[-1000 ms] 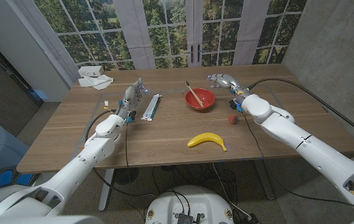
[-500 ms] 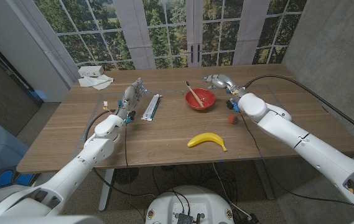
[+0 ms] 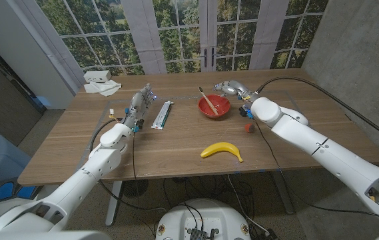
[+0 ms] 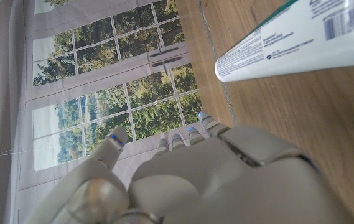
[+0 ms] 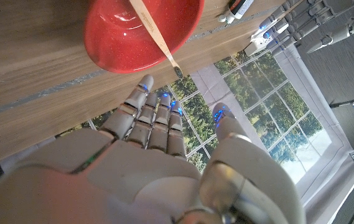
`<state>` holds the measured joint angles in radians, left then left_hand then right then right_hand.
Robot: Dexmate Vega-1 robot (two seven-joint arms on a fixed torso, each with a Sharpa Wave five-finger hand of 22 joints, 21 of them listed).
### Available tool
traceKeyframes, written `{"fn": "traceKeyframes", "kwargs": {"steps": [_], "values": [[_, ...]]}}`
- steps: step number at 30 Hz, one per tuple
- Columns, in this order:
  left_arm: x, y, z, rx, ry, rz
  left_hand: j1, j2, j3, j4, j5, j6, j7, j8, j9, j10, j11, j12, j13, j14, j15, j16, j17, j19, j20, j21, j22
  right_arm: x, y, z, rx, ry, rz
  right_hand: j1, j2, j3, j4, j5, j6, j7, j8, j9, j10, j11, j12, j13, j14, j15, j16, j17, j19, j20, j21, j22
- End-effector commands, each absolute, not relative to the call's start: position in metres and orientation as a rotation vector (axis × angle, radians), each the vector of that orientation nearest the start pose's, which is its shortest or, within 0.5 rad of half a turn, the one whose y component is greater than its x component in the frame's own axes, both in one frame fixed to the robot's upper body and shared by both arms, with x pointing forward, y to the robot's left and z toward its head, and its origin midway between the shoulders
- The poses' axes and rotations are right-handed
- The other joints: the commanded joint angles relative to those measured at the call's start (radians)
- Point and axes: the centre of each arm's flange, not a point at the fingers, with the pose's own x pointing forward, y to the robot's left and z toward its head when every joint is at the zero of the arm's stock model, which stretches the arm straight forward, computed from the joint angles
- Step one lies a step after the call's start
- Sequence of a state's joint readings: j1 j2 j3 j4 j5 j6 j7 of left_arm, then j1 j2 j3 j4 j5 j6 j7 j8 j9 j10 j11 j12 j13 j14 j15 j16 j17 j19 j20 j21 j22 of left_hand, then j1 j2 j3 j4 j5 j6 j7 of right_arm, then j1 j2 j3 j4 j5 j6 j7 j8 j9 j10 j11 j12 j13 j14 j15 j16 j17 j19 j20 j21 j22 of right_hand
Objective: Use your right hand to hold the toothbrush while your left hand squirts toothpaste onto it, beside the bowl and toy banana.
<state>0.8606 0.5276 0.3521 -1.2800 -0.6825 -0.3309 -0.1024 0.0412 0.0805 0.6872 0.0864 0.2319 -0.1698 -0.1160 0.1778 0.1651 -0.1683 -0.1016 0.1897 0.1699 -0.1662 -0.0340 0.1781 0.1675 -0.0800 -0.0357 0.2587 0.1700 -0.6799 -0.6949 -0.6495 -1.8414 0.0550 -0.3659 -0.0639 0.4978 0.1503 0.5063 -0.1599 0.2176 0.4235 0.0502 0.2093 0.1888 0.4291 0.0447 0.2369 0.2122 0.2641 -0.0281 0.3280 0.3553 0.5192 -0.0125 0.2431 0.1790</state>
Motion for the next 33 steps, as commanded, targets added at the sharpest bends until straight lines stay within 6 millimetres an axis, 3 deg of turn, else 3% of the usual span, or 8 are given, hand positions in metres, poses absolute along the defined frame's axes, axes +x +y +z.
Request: {"fn": "traceKeyframes", "kwargs": {"steps": [1, 13, 33], "values": [[0.646, 0.307, -0.037, -0.046, -0.610, -0.242, -0.008, 0.080, 0.003, -0.004, 0.003, -0.008, 0.007, 0.001, 0.005, -0.068, 0.005, 0.001, 0.004, -0.043, -0.079, 0.001, 0.003, 0.006, -0.091, -0.001, 0.003, 0.596, -0.147, 0.047, -0.903, -0.480, 0.179, 0.013, 0.010, -0.005, 0.001, -0.001, 0.030, 0.006, 0.012, 0.002, 0.027, 0.002, 0.011, 0.005, -0.009, -0.002, -0.001, 0.007, -0.010, -0.006, -0.008, 0.004], [0.645, 0.310, -0.039, -0.049, -0.614, -0.241, -0.009, 0.079, 0.003, -0.005, 0.003, -0.009, 0.006, 0.001, 0.005, -0.067, 0.005, 0.000, 0.004, -0.042, -0.079, 0.001, 0.003, 0.008, -0.091, -0.006, 0.003, 0.596, -0.134, 0.045, -0.997, -0.425, 0.093, 0.053, 0.010, 0.002, -0.016, 0.003, 0.034, -0.004, 0.009, 0.003, 0.031, -0.012, 0.013, 0.013, -0.006, -0.025, 0.000, 0.008, -0.009, -0.031, -0.011, 0.003], [0.639, 0.312, -0.041, -0.049, -0.622, -0.238, -0.009, 0.083, 0.005, -0.004, 0.003, -0.012, 0.010, 0.001, 0.005, -0.066, 0.007, 0.000, 0.004, -0.042, -0.078, 0.000, 0.004, 0.012, -0.090, -0.013, 0.004, 0.605, -0.119, 0.041, -1.057, -0.384, 0.067, 0.093, 0.004, -0.006, -0.014, 0.004, 0.026, -0.010, 0.002, 0.005, 0.030, -0.025, 0.012, 0.023, 0.031, -0.033, 0.021, 0.019, 0.019, -0.034, -0.001, 0.005]]}}
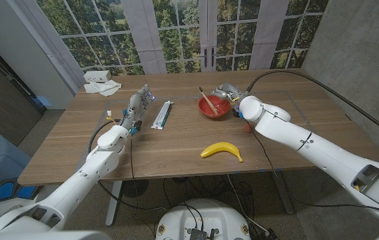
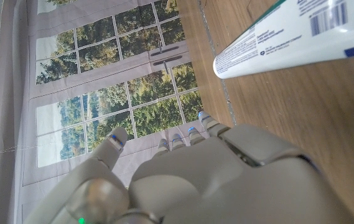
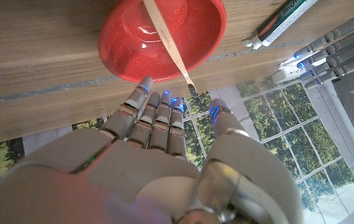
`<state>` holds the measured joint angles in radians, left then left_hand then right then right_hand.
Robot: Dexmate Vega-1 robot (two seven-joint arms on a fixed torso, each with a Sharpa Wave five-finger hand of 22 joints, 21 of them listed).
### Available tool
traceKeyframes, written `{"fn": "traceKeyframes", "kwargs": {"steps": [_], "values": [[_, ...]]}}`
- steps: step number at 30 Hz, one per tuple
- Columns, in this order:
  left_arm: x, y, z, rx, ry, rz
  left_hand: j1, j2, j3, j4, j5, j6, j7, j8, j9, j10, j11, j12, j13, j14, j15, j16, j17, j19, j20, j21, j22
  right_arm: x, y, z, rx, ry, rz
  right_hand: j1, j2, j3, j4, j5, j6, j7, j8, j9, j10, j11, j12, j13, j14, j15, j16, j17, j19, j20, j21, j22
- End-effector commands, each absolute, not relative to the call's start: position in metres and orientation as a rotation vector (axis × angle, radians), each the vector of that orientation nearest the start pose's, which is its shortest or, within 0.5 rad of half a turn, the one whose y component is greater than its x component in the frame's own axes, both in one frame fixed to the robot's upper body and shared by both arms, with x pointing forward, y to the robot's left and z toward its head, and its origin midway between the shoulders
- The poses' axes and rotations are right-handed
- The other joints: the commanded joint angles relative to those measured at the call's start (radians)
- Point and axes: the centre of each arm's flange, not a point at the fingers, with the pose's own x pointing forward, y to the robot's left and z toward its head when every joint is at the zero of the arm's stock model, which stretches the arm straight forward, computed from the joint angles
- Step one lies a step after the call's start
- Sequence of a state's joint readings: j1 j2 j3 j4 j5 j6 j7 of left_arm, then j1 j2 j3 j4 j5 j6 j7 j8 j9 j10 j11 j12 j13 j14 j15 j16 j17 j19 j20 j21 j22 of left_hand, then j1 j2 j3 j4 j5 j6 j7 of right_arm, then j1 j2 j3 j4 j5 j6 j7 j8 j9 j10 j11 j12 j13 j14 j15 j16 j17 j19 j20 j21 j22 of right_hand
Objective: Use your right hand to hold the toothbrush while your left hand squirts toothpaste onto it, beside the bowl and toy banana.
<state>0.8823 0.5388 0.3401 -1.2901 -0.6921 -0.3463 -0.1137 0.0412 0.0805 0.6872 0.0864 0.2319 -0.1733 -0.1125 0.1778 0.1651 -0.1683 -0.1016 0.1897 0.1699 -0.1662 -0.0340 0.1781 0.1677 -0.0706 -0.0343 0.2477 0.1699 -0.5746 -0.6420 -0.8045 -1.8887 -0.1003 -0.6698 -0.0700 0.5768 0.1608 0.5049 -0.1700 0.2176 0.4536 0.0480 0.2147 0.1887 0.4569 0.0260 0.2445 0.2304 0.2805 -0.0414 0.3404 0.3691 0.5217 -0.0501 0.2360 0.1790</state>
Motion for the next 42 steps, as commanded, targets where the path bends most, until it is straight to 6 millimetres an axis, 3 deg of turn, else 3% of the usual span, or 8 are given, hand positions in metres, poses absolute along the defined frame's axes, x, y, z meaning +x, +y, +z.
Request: {"fn": "traceKeyframes", "kwargs": {"steps": [1, 14, 24, 42], "values": [[0.639, 0.312, -0.041, -0.051, -0.623, -0.239, -0.010, 0.083, 0.005, -0.004, 0.003, -0.009, 0.007, 0.001, 0.005, -0.067, 0.007, -0.001, 0.004, -0.042, -0.079, 0.000, 0.004, 0.003, -0.091, -0.002, 0.004, 0.605, -0.118, 0.041, -1.062, -0.384, 0.063, 0.015, -0.007, -0.005, -0.004, 0.004, -0.004, -0.008, -0.003, 0.005, 0.004, -0.005, 0.005, 0.005, 0.015, -0.021, 0.009, 0.006, 0.016, 0.004, 0.006, 0.005], [0.639, 0.312, -0.042, -0.046, -0.621, -0.238, -0.011, 0.086, 0.006, -0.001, 0.004, -0.008, 0.008, 0.002, 0.005, -0.065, 0.008, -0.001, 0.004, -0.041, -0.078, 0.001, 0.004, 0.005, -0.089, -0.006, 0.004, 0.614, -0.109, 0.040, -1.105, -0.349, 0.038, 0.045, -0.007, -0.007, -0.007, 0.004, -0.003, -0.020, -0.003, 0.005, 0.006, -0.016, 0.006, 0.010, 0.032, -0.030, 0.023, 0.016, 0.025, 0.001, 0.009, 0.007], [0.638, 0.311, -0.040, -0.035, -0.628, -0.234, -0.012, 0.084, 0.006, -0.001, 0.004, -0.007, 0.008, 0.002, 0.005, -0.064, 0.007, -0.001, 0.004, -0.040, -0.078, 0.001, 0.004, 0.006, -0.091, -0.010, 0.004, 0.620, -0.105, 0.039, -1.144, -0.318, -0.005, 0.105, -0.025, -0.005, -0.021, 0.006, 0.015, -0.009, 0.002, 0.006, 0.025, -0.004, 0.011, 0.012, 0.051, -0.018, 0.035, 0.022, 0.052, 0.018, 0.019, 0.007], [0.642, 0.309, -0.034, -0.026, -0.630, -0.243, -0.013, 0.080, 0.005, 0.000, 0.004, -0.006, 0.008, 0.002, 0.005, -0.064, 0.006, -0.001, 0.004, -0.040, -0.079, 0.000, 0.004, 0.008, -0.092, -0.015, 0.004, 0.634, -0.096, 0.034, -1.221, -0.300, -0.062, 0.147, -0.049, -0.033, -0.007, -0.001, 0.049, -0.019, 0.010, 0.006, 0.060, -0.016, 0.024, 0.021, 0.111, -0.028, 0.075, 0.044, 0.082, 0.030, 0.034, 0.013]]}}
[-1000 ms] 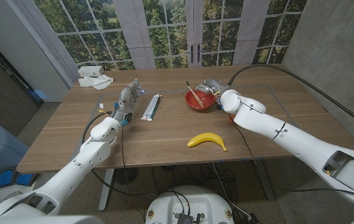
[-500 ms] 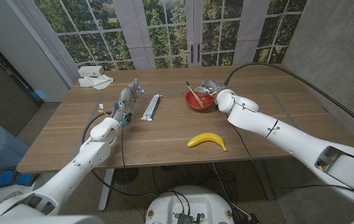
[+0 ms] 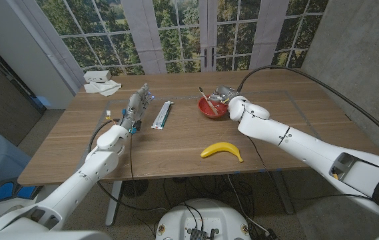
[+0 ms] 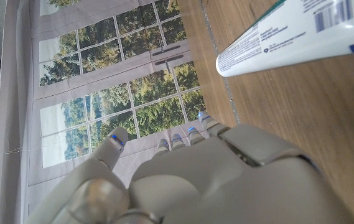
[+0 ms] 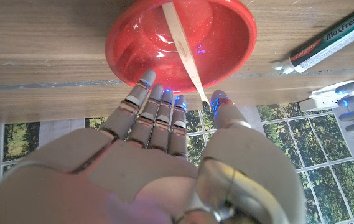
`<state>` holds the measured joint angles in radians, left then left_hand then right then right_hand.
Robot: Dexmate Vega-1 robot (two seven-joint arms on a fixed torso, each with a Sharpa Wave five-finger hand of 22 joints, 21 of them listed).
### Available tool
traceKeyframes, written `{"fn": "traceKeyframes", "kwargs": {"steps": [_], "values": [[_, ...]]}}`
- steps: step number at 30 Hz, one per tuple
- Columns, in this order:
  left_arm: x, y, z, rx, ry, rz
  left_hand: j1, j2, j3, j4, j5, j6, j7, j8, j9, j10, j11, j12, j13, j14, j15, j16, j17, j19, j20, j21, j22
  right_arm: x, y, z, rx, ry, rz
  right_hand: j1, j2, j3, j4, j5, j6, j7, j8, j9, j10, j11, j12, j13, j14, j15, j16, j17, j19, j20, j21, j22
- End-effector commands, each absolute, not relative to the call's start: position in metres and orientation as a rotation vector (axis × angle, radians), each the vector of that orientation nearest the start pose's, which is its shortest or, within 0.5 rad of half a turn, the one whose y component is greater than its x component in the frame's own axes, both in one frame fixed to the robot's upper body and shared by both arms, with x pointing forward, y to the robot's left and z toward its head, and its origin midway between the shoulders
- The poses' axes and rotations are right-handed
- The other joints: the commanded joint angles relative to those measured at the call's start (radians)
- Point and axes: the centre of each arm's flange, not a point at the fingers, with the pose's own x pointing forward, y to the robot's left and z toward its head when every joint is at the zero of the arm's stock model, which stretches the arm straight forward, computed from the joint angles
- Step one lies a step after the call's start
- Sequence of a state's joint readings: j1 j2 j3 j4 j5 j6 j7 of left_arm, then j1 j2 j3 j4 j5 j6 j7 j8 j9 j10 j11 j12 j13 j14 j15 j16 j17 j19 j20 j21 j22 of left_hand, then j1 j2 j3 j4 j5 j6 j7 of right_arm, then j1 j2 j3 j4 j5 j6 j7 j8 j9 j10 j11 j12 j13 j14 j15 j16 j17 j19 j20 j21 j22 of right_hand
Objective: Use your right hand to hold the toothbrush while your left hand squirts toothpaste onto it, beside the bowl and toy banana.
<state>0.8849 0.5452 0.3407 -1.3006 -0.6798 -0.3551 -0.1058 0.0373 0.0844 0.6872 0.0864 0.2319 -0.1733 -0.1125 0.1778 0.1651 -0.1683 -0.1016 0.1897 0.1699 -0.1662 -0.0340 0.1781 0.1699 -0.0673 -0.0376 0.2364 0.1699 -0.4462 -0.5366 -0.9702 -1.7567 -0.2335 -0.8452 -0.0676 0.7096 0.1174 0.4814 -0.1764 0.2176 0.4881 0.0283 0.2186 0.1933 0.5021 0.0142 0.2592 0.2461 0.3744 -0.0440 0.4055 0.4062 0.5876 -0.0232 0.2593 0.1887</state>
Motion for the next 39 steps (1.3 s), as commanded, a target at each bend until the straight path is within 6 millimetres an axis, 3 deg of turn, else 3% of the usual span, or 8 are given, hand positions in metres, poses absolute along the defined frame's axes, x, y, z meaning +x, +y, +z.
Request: {"fn": "traceKeyframes", "kwargs": {"steps": [1, 9, 26, 39], "values": [[0.642, 0.309, -0.034, -0.026, -0.629, -0.242, -0.009, 0.076, 0.005, 0.000, 0.004, -0.006, 0.008, 0.002, 0.005, -0.064, 0.007, -0.001, 0.004, -0.040, -0.079, 0.000, 0.002, 0.005, -0.088, -0.004, 0.004, 0.635, -0.095, 0.034, -1.223, -0.299, -0.063, 0.015, -0.007, -0.011, 0.000, -0.001, 0.016, 0.000, 0.006, 0.001, 0.018, -0.007, 0.010, 0.006, 0.019, -0.026, 0.011, 0.009, 0.017, 0.004, 0.011, 0.004], [0.643, 0.310, -0.034, -0.028, -0.630, -0.238, -0.009, 0.076, 0.006, -0.001, 0.004, -0.006, 0.008, 0.002, 0.005, -0.064, 0.007, -0.001, 0.004, -0.040, -0.078, 0.000, 0.001, 0.006, -0.089, -0.006, 0.004, 0.643, -0.091, 0.033, -1.269, -0.290, -0.095, 0.022, -0.020, -0.029, 0.004, -0.007, 0.035, -0.003, 0.010, 0.001, 0.041, -0.014, 0.019, 0.013, 0.038, -0.030, 0.028, 0.022, 0.038, 0.004, 0.023, 0.007], [0.646, 0.309, -0.031, -0.027, -0.634, -0.243, -0.009, 0.076, 0.006, -0.002, 0.004, -0.006, 0.009, 0.002, 0.005, -0.063, 0.007, -0.001, 0.004, -0.039, -0.079, 0.000, 0.001, 0.008, -0.089, -0.010, 0.004, 0.653, -0.086, 0.026, -1.324, -0.242, -0.193, 0.027, -0.049, -0.061, 0.007, -0.020, 0.064, -0.005, 0.016, 0.001, 0.065, -0.025, 0.030, 0.024, 0.061, -0.037, 0.050, 0.041, 0.046, 0.011, 0.032, 0.011], [0.643, 0.309, -0.031, -0.024, -0.637, -0.237, -0.009, 0.075, 0.006, -0.002, 0.004, -0.006, 0.009, 0.002, 0.005, -0.062, 0.007, -0.001, 0.004, -0.039, -0.078, -0.001, 0.001, 0.010, -0.090, -0.013, 0.004, 0.661, -0.083, 0.021, -1.366, -0.179, -0.173, 0.019, -0.070, -0.086, 0.013, -0.030, 0.080, -0.004, 0.018, 0.002, 0.076, -0.024, 0.036, 0.032, 0.073, -0.039, 0.063, 0.054, 0.049, 0.021, 0.037, 0.013]]}}
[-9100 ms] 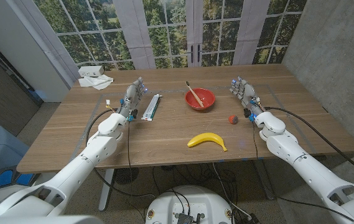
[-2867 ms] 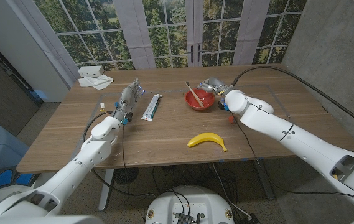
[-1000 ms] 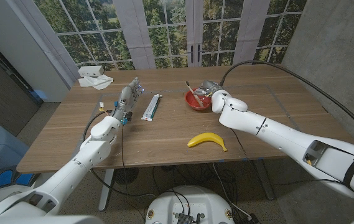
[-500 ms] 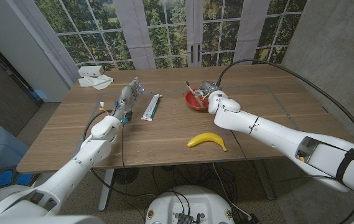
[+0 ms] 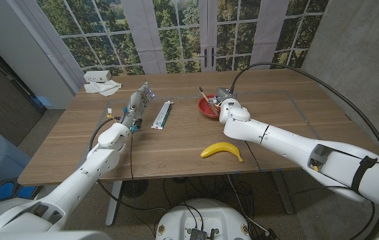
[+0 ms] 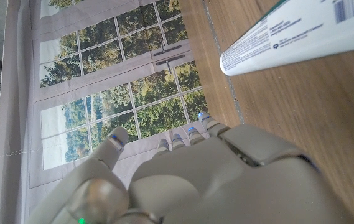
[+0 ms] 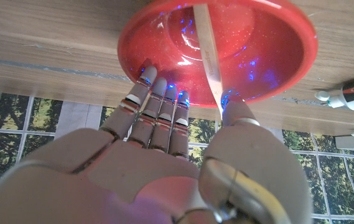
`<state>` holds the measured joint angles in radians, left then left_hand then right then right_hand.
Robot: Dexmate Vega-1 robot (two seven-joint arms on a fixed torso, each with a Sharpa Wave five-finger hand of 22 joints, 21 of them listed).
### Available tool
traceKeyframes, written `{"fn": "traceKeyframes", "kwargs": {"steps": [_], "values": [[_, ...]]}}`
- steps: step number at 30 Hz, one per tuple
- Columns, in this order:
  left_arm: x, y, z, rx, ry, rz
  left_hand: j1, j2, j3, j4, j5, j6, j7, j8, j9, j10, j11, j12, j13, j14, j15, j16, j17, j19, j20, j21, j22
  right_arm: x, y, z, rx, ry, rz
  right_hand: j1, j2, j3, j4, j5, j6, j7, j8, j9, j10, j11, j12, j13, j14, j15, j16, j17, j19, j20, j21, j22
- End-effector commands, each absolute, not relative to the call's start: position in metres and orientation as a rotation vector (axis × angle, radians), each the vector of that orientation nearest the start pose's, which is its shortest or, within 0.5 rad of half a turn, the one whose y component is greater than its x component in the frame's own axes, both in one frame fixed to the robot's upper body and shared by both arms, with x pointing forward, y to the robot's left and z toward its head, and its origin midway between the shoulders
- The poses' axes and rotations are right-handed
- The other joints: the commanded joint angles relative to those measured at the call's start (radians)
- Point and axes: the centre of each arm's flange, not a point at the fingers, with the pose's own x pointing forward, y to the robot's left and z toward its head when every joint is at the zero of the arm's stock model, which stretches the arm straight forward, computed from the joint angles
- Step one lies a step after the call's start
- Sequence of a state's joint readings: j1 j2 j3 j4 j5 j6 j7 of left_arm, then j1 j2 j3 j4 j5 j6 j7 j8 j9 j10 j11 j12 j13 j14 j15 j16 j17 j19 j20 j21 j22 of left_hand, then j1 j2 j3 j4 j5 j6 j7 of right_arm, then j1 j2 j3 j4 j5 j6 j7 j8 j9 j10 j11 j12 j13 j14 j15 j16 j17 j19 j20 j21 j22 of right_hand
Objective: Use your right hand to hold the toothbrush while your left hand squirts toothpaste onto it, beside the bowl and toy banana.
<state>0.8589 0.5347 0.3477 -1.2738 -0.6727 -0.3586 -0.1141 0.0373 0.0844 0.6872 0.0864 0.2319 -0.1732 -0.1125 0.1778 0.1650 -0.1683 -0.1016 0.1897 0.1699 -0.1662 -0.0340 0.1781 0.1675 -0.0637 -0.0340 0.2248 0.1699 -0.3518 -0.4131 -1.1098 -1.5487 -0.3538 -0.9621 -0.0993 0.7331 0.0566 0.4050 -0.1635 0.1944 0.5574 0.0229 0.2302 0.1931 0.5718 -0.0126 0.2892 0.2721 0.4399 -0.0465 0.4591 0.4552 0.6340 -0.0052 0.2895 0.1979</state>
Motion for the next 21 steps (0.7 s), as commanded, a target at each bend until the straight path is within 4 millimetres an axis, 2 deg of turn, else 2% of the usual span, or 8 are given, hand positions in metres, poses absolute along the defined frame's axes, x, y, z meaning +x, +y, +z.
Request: {"fn": "traceKeyframes", "kwargs": {"steps": [1, 8, 15, 19, 21], "values": [[0.6430, 0.3096, -0.0306, -0.024, -0.637, -0.237, -0.009, 0.075, 0.006, -0.002, 0.004, -0.006, 0.009, 0.002, 0.005, -0.062, 0.008, -0.001, 0.004, -0.039, -0.078, -0.001, 0.003, 0.006, -0.093, -0.002, 0.004, 0.6614, -0.0821, 0.0204, -1.369, -0.179, -0.174, -0.005, -0.010, -0.010, 0.000, -0.007, 0.011, 0.001, 0.007, 0.002, 0.006, 0.002, 0.005, 0.006, 0.006, -0.038, 0.010, 0.006, 0.002, 0.003, 0.007, 0.004], [0.6434, 0.3100, -0.0295, -0.023, -0.638, -0.238, -0.009, 0.075, 0.007, -0.003, 0.004, -0.006, 0.009, 0.002, 0.005, -0.063, 0.007, -0.002, 0.004, -0.039, -0.078, -0.001, 0.003, 0.007, -0.093, -0.003, 0.004, 0.6646, -0.0781, 0.0189, -1.392, -0.183, -0.167, -0.003, -0.014, -0.020, 0.002, -0.011, 0.027, -0.005, 0.010, 0.002, 0.030, -0.001, 0.015, 0.012, 0.015, -0.046, 0.019, 0.016, 0.001, 0.002, 0.009, 0.005], [0.6445, 0.3108, -0.0285, -0.024, -0.638, -0.238, -0.008, 0.075, 0.007, -0.004, 0.004, -0.006, 0.008, 0.002, 0.005, -0.062, 0.007, -0.002, 0.004, -0.039, -0.077, -0.001, 0.003, 0.007, -0.093, -0.005, 0.004, 0.6683, -0.0750, 0.0166, -1.413, -0.190, -0.161, 0.019, -0.002, -0.026, 0.000, -0.010, 0.057, -0.020, 0.018, 0.002, 0.066, -0.023, 0.033, 0.024, 0.039, -0.066, 0.046, 0.040, 0.003, -0.007, 0.016, 0.008], [0.6446, 0.3114, -0.0287, -0.024, -0.639, -0.238, -0.008, 0.075, 0.007, -0.004, 0.004, -0.006, 0.008, 0.002, 0.005, -0.063, 0.007, -0.002, 0.004, -0.039, -0.077, -0.001, 0.003, 0.008, -0.093, -0.006, 0.004, 0.6693, -0.0734, 0.0162, -1.425, -0.199, -0.161, 0.055, 0.009, -0.027, -0.007, -0.009, 0.098, -0.040, 0.029, 0.003, 0.099, -0.035, 0.051, 0.039, 0.052, -0.088, 0.074, 0.070, 0.006, -0.016, 0.024, 0.011], [0.6446, 0.3116, -0.0288, -0.025, -0.639, -0.238, -0.008, 0.075, 0.007, -0.004, 0.004, -0.007, 0.008, 0.002, 0.005, -0.063, 0.008, -0.002, 0.004, -0.039, -0.077, -0.001, 0.003, 0.008, -0.093, -0.006, 0.004, 0.6696, -0.0730, 0.0162, -1.426, -0.208, -0.166, 0.083, 0.013, -0.032, -0.010, -0.009, 0.132, -0.062, 0.038, 0.003, 0.124, -0.059, 0.064, 0.051, 0.070, -0.110, 0.102, 0.096, 0.005, -0.021, 0.030, 0.013]]}}
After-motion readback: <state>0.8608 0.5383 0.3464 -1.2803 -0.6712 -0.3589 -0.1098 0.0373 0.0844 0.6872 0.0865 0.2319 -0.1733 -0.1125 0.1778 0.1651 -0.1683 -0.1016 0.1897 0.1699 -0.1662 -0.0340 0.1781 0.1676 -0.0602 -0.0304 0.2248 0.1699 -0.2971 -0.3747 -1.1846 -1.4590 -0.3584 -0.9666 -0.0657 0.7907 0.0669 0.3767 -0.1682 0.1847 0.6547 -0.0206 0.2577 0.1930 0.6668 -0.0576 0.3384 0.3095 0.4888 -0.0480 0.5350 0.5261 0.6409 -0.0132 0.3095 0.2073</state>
